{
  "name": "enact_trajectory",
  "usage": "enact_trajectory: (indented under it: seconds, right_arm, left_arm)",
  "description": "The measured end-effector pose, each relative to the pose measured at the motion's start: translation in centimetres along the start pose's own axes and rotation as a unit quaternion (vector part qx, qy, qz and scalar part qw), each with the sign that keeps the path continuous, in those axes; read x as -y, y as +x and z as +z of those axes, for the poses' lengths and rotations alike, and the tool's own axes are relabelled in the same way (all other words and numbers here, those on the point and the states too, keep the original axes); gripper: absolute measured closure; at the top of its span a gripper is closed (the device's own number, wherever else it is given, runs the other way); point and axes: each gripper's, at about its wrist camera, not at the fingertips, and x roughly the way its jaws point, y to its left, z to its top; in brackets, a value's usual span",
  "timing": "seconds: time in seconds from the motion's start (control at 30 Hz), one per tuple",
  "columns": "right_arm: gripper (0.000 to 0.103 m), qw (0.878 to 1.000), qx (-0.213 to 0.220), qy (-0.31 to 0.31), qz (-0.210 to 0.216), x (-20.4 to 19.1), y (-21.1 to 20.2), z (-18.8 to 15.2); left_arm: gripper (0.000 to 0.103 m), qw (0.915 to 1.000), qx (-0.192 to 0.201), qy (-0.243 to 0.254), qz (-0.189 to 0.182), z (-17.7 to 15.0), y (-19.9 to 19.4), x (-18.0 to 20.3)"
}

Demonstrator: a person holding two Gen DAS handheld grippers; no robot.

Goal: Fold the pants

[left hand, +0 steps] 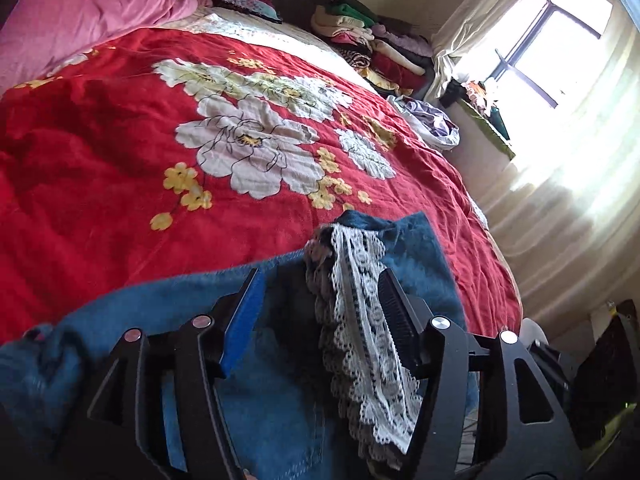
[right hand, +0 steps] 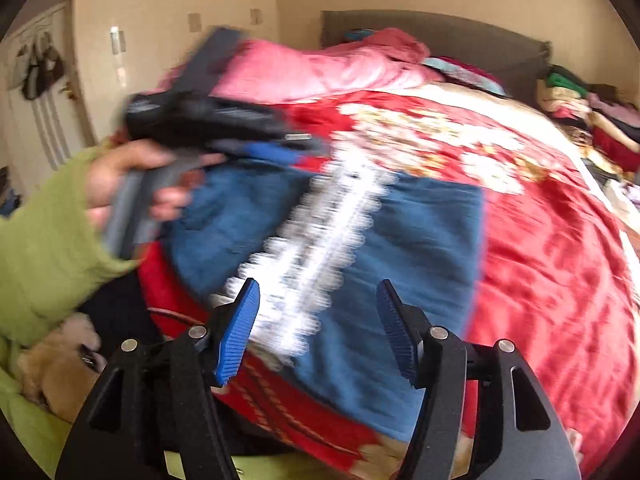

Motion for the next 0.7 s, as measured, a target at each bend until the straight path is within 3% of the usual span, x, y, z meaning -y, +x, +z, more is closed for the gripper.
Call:
enact_trajectory:
  seconds: [0.23, 0.5, 0.7]
  right_arm:
    - [0.044, 0.998, -0.02, 0.043, -0.045, 3.4, 0.4, -1.6]
    - [0.047, 0.998, -0.011, 0.052, -0.038, 4.7, -0.3, -2.6]
    - [0.047, 0.998, -0.008, 0.056, -0.032, 4.7, -0.7, -2.9]
  left_arm:
    - [0.05, 0.9998, -0.01, -0.007, 0.019, -5.4, -2.9, 1.0]
    - [0.05, 0.9991, -0.042, -0.003, -0.009, -8.4, -3.7, 3.8]
    - [0.05, 0.9969, -0.075, -0.022, -0.004, -9.4, -2.4, 4.2]
